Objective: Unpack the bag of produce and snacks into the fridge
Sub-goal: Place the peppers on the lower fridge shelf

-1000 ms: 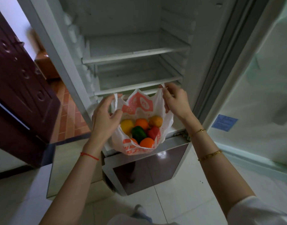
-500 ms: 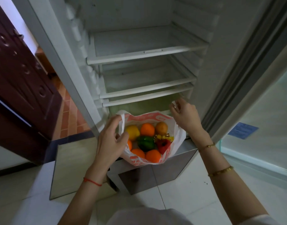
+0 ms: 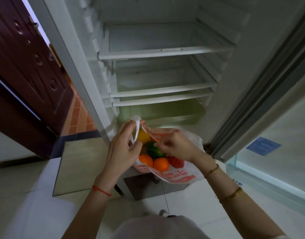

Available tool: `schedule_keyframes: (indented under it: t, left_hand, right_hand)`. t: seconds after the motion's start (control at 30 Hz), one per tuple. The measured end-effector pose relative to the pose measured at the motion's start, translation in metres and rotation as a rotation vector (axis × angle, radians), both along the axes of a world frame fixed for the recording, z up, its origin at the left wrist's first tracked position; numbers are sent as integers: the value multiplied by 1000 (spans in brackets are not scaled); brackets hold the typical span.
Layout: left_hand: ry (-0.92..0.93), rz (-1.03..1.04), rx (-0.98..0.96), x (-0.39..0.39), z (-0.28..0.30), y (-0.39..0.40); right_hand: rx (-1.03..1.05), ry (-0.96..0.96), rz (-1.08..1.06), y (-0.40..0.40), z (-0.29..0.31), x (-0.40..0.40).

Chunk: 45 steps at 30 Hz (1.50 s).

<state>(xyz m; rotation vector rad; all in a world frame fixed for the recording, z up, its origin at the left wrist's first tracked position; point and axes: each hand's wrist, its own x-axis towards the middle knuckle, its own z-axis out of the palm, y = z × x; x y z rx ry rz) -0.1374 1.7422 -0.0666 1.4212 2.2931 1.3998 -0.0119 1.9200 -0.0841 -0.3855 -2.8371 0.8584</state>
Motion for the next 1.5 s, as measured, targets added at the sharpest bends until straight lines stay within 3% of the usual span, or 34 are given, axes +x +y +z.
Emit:
schedule_keyframes:
  t: [0.17, 0.37, 0.53, 0.63, 0.73, 0.93, 1.13, 1.23, 1.37, 1.5]
  left_hand:
    - [46, 76, 8, 4, 2, 2]
    - [65, 155, 12, 6, 0, 4]
    - [16, 201, -27, 9, -8, 12]
    - [1, 175, -14, 11, -9, 17]
    - [-11, 173, -6, 12, -10, 21]
    - [12, 177, -21, 13, -12, 25]
    - [-10, 219, -33, 14, -17, 23]
    - [-15, 201, -35, 14, -18, 22]
    - [-32, 180, -21, 15, -14, 23]
    - [-52, 185, 5, 14, -10, 25]
  right_hand:
    - [42, -275, -28, 13, -47, -11]
    - [112, -52, -158, 65, -68, -24]
    - [272, -209, -55, 108, -73, -36]
    - [148, -153, -94, 107, -66, -36]
    - [168, -82, -7, 95, -61, -35]
    - [227, -398, 122, 56, -87, -41]
    - [401, -469, 97, 39, -108, -46]
    - [312, -433, 54, 39, -113, -44]
    - [-91, -295, -29, 41, -95, -36]
    - [-269, -139, -88, 41, -58, -33]
